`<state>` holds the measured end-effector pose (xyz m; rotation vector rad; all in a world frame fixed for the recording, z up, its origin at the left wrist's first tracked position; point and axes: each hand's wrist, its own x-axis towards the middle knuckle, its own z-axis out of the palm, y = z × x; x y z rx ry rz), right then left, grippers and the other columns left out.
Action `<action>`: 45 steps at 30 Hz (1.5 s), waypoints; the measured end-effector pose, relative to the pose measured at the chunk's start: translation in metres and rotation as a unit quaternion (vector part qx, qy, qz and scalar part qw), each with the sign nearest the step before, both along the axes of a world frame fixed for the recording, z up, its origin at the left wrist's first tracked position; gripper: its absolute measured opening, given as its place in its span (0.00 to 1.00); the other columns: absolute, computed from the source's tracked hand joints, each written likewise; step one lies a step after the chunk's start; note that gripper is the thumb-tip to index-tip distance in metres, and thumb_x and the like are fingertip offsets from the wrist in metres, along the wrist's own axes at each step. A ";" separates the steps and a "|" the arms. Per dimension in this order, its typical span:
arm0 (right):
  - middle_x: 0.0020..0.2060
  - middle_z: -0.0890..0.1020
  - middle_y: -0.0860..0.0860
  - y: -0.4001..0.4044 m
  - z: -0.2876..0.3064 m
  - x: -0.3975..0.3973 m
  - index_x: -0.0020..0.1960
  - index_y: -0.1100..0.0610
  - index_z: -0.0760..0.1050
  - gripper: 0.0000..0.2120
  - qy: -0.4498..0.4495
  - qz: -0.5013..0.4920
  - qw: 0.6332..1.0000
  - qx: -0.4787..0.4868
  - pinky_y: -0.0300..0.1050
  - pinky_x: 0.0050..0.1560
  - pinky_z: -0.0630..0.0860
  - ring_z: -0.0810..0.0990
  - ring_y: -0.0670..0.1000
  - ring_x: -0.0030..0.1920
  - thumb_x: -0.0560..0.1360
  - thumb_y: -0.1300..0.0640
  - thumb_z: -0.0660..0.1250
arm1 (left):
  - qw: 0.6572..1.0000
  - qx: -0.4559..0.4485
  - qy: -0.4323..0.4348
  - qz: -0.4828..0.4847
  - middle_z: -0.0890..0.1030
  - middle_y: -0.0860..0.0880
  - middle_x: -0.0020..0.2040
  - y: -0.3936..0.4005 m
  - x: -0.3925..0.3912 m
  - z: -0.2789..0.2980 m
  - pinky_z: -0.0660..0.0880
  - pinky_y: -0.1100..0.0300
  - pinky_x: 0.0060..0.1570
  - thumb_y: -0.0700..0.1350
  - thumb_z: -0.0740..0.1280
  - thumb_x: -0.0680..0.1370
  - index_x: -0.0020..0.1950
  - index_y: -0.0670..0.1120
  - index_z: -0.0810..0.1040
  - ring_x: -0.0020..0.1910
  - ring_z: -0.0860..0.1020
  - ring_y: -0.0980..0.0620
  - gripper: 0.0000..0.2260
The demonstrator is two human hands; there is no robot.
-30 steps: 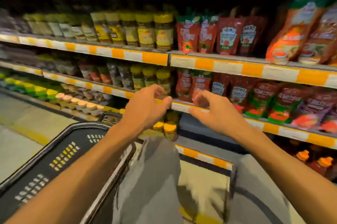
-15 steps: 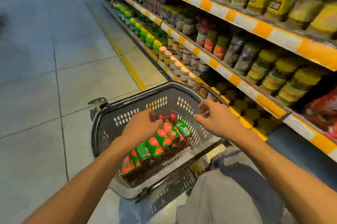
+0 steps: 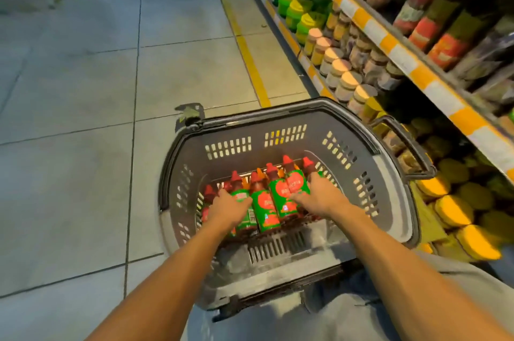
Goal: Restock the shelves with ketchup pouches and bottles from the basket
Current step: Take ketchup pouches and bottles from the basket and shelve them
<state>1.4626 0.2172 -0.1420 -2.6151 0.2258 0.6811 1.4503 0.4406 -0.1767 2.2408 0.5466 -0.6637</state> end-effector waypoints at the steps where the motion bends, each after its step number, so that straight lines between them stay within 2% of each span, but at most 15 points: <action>1: 0.65 0.75 0.63 0.000 -0.008 0.006 0.69 0.64 0.65 0.36 0.007 -0.004 1.000 0.003 0.51 0.58 0.74 0.76 0.62 0.64 0.75 0.38 0.70 | 1.000 -0.009 0.011 0.021 0.71 0.37 0.72 0.000 0.002 -0.008 0.71 0.50 0.65 0.58 0.67 0.78 0.76 0.36 0.58 0.69 0.72 0.38 0.37; 5: 0.67 0.74 0.62 -0.009 -0.036 0.023 0.73 0.66 0.62 0.45 0.021 -0.034 0.999 0.029 0.52 0.61 0.74 0.75 0.61 0.66 0.72 0.35 0.72 | 0.995 -0.055 0.036 0.072 0.75 0.37 0.68 -0.003 0.006 -0.036 0.74 0.52 0.62 0.58 0.69 0.78 0.73 0.36 0.64 0.65 0.75 0.38 0.34; 7: 0.68 0.74 0.62 -0.015 -0.050 0.027 0.73 0.66 0.62 0.44 0.032 -0.046 0.998 0.043 0.52 0.63 0.74 0.75 0.62 0.67 0.73 0.36 0.72 | 0.994 -0.066 0.034 0.081 0.77 0.38 0.65 -0.005 0.007 -0.047 0.75 0.47 0.62 0.57 0.71 0.76 0.71 0.36 0.67 0.63 0.77 0.39 0.33; 11: 0.70 0.74 0.62 -0.023 -0.073 0.030 0.74 0.66 0.62 0.40 0.062 -0.058 0.995 0.056 0.49 0.63 0.72 0.74 0.61 0.68 0.76 0.38 0.69 | 0.995 -0.056 0.010 0.085 0.82 0.39 0.58 -0.005 0.008 -0.063 0.78 0.45 0.58 0.55 0.75 0.74 0.62 0.38 0.77 0.57 0.80 0.40 0.26; 16: 0.51 0.80 0.58 -0.024 -0.086 0.037 0.55 0.60 0.73 0.26 0.049 -0.052 0.997 0.039 0.45 0.47 0.70 0.80 0.60 0.56 0.75 0.37 0.70 | 0.994 -0.050 -0.008 0.097 0.84 0.42 0.50 -0.005 0.009 -0.069 0.80 0.46 0.52 0.51 0.75 0.75 0.55 0.39 0.78 0.49 0.82 0.42 0.18; 18: 0.48 0.81 0.57 -0.022 -0.086 0.040 0.52 0.61 0.75 0.25 0.053 -0.047 0.997 0.041 0.46 0.47 0.73 0.81 0.59 0.53 0.76 0.38 0.69 | 0.994 -0.047 -0.022 0.099 0.84 0.42 0.48 -0.006 0.008 -0.067 0.80 0.50 0.47 0.50 0.74 0.76 0.51 0.41 0.78 0.45 0.82 0.45 0.14; 20: 0.48 0.83 0.57 -0.021 -0.082 0.040 0.52 0.62 0.78 0.24 0.053 -0.049 0.996 0.047 0.48 0.50 0.77 0.82 0.58 0.50 0.77 0.40 0.68 | 0.992 -0.050 -0.051 0.104 0.84 0.44 0.44 -0.005 0.007 -0.063 0.76 0.58 0.35 0.49 0.74 0.75 0.44 0.46 0.77 0.38 0.81 0.52 0.09; 22: 0.45 0.83 0.57 -0.022 -0.074 0.038 0.48 0.61 0.80 0.22 0.039 -0.061 0.996 0.058 0.48 0.49 0.78 0.82 0.57 0.47 0.78 0.40 0.67 | 0.988 -0.073 -0.078 0.113 0.84 0.47 0.45 -0.006 0.006 -0.053 0.73 0.61 0.32 0.50 0.75 0.75 0.43 0.49 0.74 0.37 0.80 0.56 0.10; 25: 0.42 0.84 0.55 -0.029 -0.046 0.034 0.47 0.60 0.81 0.21 0.004 -0.095 0.992 0.084 0.50 0.47 0.79 0.83 0.55 0.44 0.75 0.39 0.70 | 0.978 -0.141 -0.095 0.121 0.82 0.52 0.47 -0.008 0.005 -0.029 0.79 0.57 0.40 0.52 0.76 0.74 0.50 0.52 0.73 0.43 0.83 0.54 0.13; 29: 0.41 0.86 0.54 -0.041 0.019 0.018 0.47 0.58 0.83 0.21 -0.064 -0.143 0.979 0.127 0.51 0.45 0.80 0.84 0.52 0.41 0.71 0.39 0.75 | 0.952 -0.243 -0.142 0.116 0.83 0.55 0.47 -0.019 0.003 0.019 0.76 0.69 0.29 0.52 0.78 0.72 0.55 0.54 0.76 0.39 0.83 0.62 0.16; 32: 0.38 0.85 0.47 -0.054 0.076 -0.010 0.49 0.56 0.83 0.20 -0.135 -0.188 0.958 0.166 0.40 0.36 0.78 0.83 0.42 0.37 0.69 0.41 0.77 | 0.938 -0.297 -0.159 0.086 0.84 0.54 0.49 -0.037 0.000 0.061 0.75 0.67 0.33 0.54 0.78 0.70 0.57 0.54 0.78 0.40 0.83 0.63 0.19; 35: 0.44 0.82 0.47 -0.074 0.135 -0.052 0.52 0.53 0.81 0.22 -0.204 -0.224 0.940 0.153 0.40 0.39 0.75 0.81 0.45 0.44 0.68 0.38 0.77 | 0.912 -0.371 -0.167 0.055 0.86 0.53 0.45 -0.066 -0.005 0.105 0.76 0.67 0.30 0.50 0.79 0.70 0.57 0.51 0.79 0.39 0.84 0.61 0.17; 38: 0.42 0.82 0.44 -0.100 0.186 -0.108 0.51 0.50 0.81 0.20 -0.275 -0.275 0.910 0.145 0.40 0.40 0.74 0.79 0.41 0.41 0.67 0.39 0.78 | 0.885 -0.433 -0.172 -0.018 0.86 0.57 0.42 -0.105 -0.018 0.152 0.73 0.70 0.26 0.45 0.78 0.71 0.55 0.52 0.79 0.37 0.84 0.62 0.15; 41: 0.37 0.83 0.40 -0.128 0.227 -0.175 0.47 0.48 0.81 0.14 -0.332 -0.330 0.874 0.132 0.35 0.39 0.73 0.78 0.38 0.37 0.66 0.43 0.79 | 0.852 -0.480 -0.173 -0.117 0.86 0.59 0.44 -0.150 -0.039 0.197 0.75 0.70 0.30 0.44 0.79 0.69 0.55 0.51 0.79 0.40 0.84 0.62 0.17; 45: 0.45 0.85 0.48 -0.168 0.258 -0.269 0.51 0.52 0.79 0.20 -0.354 -0.413 0.835 0.078 0.52 0.51 0.79 0.84 0.51 0.47 0.65 0.44 0.79 | 0.804 -0.519 -0.155 -0.244 0.86 0.59 0.44 -0.218 -0.085 0.245 0.78 0.68 0.35 0.45 0.80 0.63 0.53 0.51 0.78 0.41 0.84 0.62 0.22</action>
